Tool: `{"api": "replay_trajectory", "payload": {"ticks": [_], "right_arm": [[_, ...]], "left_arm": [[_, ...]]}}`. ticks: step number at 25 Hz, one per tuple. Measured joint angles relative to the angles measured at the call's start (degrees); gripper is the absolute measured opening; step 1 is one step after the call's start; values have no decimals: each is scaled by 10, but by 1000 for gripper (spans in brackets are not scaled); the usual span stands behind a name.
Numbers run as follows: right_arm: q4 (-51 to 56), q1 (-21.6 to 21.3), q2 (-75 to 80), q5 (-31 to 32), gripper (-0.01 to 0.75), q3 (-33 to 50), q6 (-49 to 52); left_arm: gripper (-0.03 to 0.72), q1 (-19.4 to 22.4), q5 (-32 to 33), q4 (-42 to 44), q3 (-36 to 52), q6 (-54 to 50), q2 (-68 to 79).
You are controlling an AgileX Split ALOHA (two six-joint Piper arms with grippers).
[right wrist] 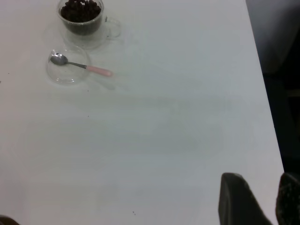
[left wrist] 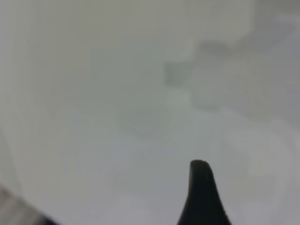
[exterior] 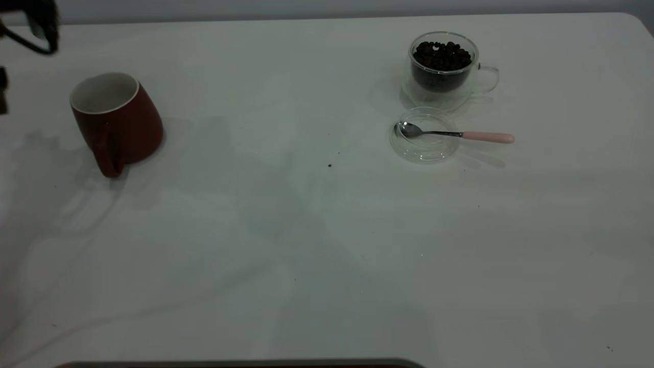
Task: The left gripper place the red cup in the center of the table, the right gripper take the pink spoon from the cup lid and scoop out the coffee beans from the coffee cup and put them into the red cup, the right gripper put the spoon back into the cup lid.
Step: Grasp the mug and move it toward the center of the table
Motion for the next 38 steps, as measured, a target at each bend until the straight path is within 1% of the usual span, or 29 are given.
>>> {"api": "replay_trajectory", "payload": {"ticks": [4, 7, 11, 16, 20, 26, 29, 34, 36, 38], "right_arm": [[0, 0, 0, 0, 239, 0, 0], [0, 0, 0, 0, 239, 0, 0], [2, 0, 0, 0, 239, 0, 0], [4, 0, 0, 0, 239, 0, 0], [4, 0, 0, 0, 239, 0, 0], [4, 0, 0, 0, 239, 0, 0], [4, 0, 0, 0, 239, 0, 0], [4, 0, 0, 0, 239, 0, 0], [4, 0, 0, 0, 239, 0, 0], [4, 0, 0, 0, 239, 0, 0]], "left_arm": [[586, -11, -71, 4, -9, 34, 42], [586, -24, -111, 18, -10, 49, 67], [586, -47, -122, 47, -12, 54, 92], [586, -89, -127, 49, -13, 46, 103], [586, -135, -139, 50, -13, 2, 106], [586, -204, -192, 50, -13, -99, 106], [586, -230, -215, 50, -13, -139, 107], [586, -255, -271, 50, -13, -194, 109], [586, -257, -268, 50, -13, -210, 108], [586, -257, -238, 50, -13, -232, 100]]}}
